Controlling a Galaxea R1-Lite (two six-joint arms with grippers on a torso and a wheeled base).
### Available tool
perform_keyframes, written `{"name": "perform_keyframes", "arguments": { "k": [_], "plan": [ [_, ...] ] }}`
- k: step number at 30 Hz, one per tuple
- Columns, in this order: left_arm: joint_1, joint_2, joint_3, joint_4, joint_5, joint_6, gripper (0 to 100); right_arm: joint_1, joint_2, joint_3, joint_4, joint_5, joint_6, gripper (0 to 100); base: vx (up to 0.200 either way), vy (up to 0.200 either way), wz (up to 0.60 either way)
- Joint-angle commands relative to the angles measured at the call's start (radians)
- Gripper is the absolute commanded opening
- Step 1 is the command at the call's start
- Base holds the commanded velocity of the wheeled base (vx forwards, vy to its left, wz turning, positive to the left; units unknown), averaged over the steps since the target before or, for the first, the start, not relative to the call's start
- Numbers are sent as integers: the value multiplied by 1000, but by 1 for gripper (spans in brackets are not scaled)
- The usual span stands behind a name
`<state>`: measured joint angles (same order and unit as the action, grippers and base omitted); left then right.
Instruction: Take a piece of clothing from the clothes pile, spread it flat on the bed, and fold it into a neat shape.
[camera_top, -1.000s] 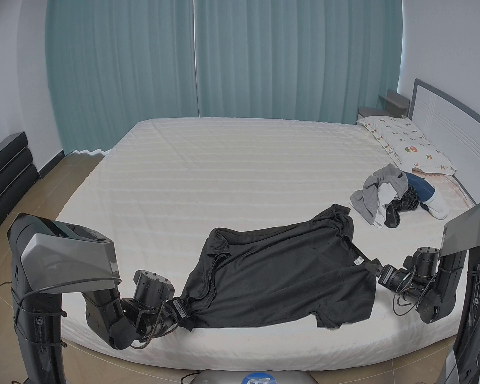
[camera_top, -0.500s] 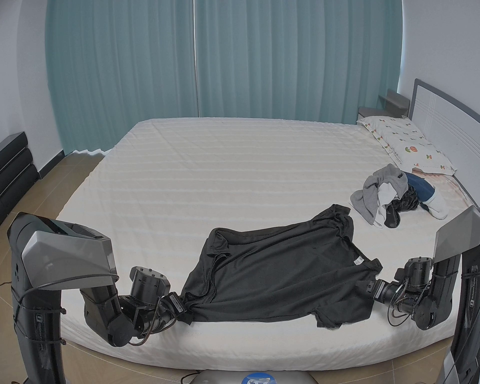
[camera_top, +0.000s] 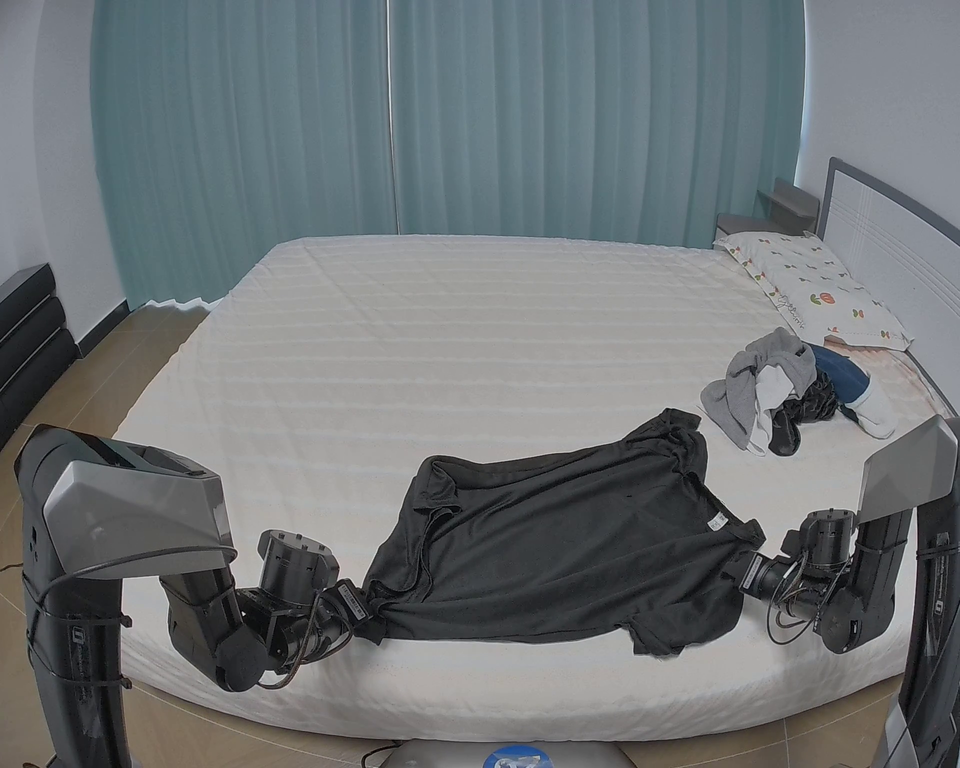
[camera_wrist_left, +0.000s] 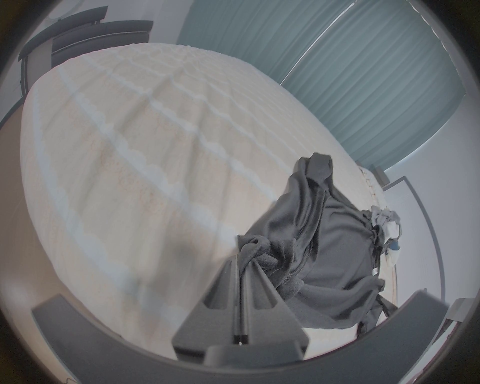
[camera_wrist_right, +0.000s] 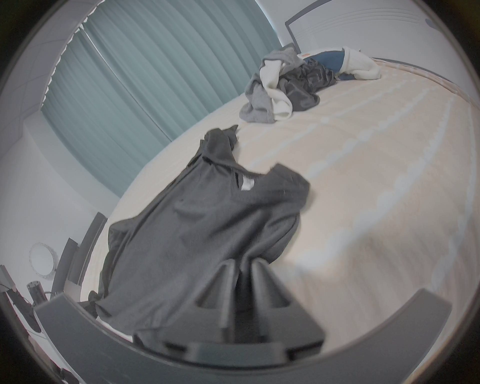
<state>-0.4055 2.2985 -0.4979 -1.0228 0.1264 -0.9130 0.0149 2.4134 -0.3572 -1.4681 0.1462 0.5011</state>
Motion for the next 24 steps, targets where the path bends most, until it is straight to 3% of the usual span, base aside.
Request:
{"name": "perform_keyframes", "arguments": {
  "k": [1,10,20,24],
  "plan": [
    [13,2,-7,-26,6,-1,0,-10,-7,-45,-5,-4,14,0,0,0,0],
    [50,4,-33,-112,7,-67,0,-30,10,-203,-5,-31,143,0,0,0,0],
    [71,47,-93,-114,39,-126,0,5,112,-330,-20,-175,140,0,0,0,0],
    [71,64,-100,-114,55,-127,0,7,125,-359,-35,-197,145,0,0,0,0]
  ]
}}
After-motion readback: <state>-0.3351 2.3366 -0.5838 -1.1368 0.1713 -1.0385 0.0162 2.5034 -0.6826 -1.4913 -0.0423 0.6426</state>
